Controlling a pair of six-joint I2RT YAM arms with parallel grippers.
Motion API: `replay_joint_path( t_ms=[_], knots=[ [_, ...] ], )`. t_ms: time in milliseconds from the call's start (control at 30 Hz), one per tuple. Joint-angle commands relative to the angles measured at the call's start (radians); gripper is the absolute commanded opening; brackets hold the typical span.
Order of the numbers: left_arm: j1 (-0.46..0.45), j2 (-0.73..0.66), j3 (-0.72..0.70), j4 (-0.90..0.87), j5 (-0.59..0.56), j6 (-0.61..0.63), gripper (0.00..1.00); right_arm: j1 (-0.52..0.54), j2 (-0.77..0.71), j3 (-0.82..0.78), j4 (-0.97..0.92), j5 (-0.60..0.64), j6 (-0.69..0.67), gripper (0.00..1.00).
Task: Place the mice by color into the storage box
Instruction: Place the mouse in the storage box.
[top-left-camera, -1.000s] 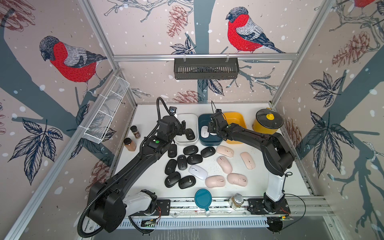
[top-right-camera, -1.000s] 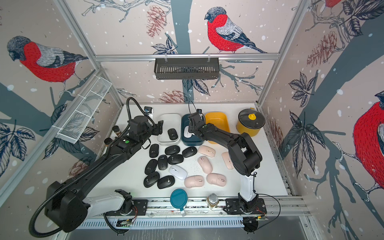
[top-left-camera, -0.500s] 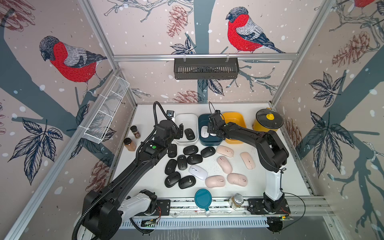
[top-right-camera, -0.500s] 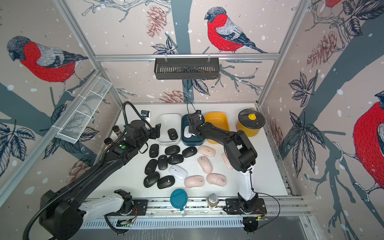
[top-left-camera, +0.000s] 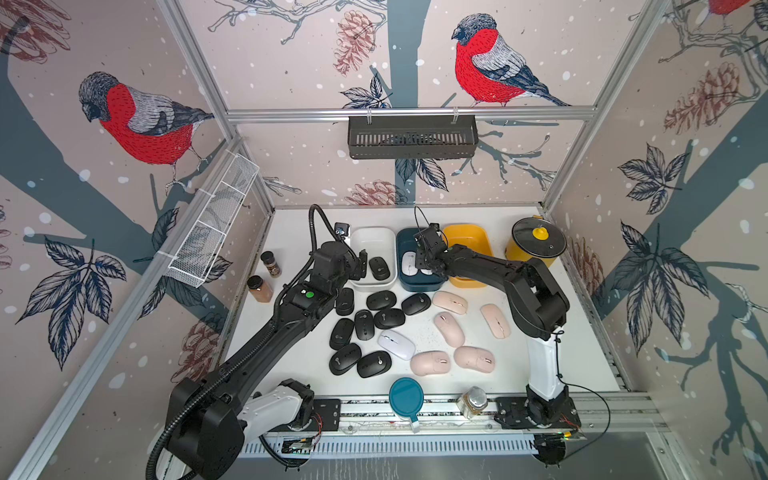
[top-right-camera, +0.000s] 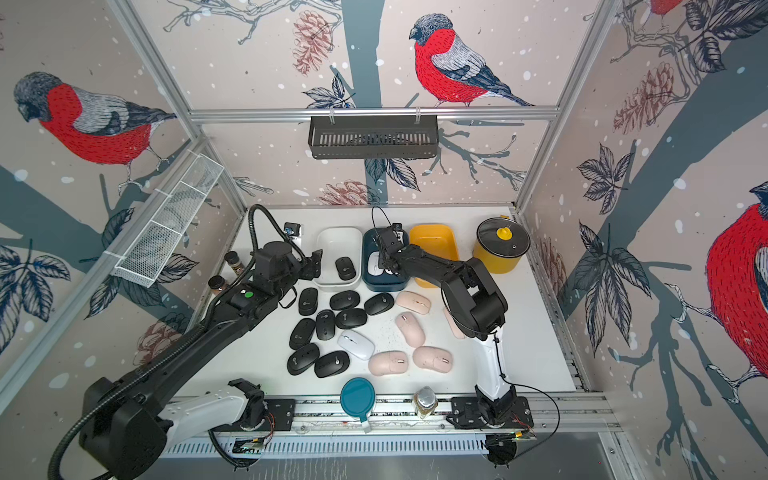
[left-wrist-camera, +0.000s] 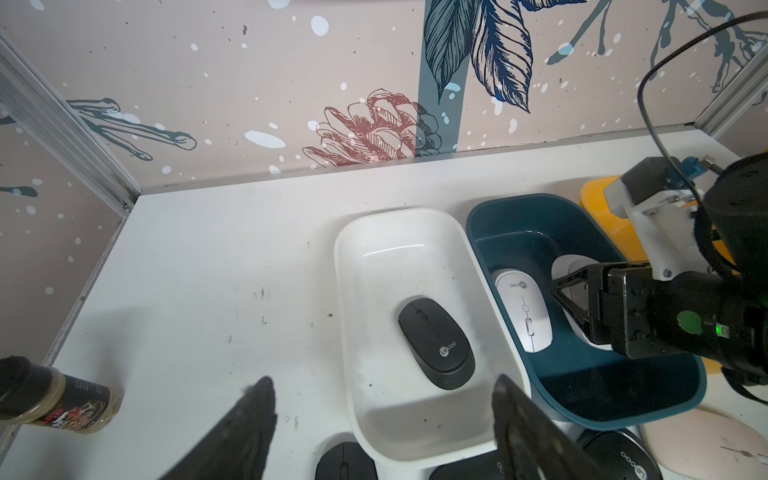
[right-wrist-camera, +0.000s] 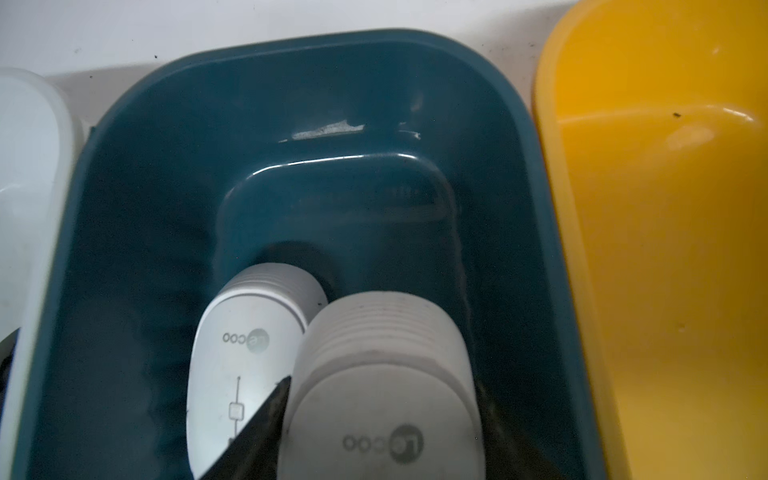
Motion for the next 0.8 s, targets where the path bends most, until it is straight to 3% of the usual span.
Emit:
replay_joint_path(
  t_ms=[0, 467, 767],
  knots=[
    [-0.001, 0.0, 0.0, 0.037, 0.001, 0.005, 0.81, -0.006, 0.013, 0.013, -0.004, 0.018, 0.029, 0.6],
    [-0.001, 0.004, -0.003, 0.039, 0.004, 0.014, 0.81, -0.014, 0.05, 0.034, -0.009, 0.003, 0.05, 0.61],
    [0.0, 0.004, -0.005, 0.039, 0.002, 0.019, 0.81, -0.014, 0.051, 0.053, -0.013, -0.001, 0.059, 0.69]
  ],
)
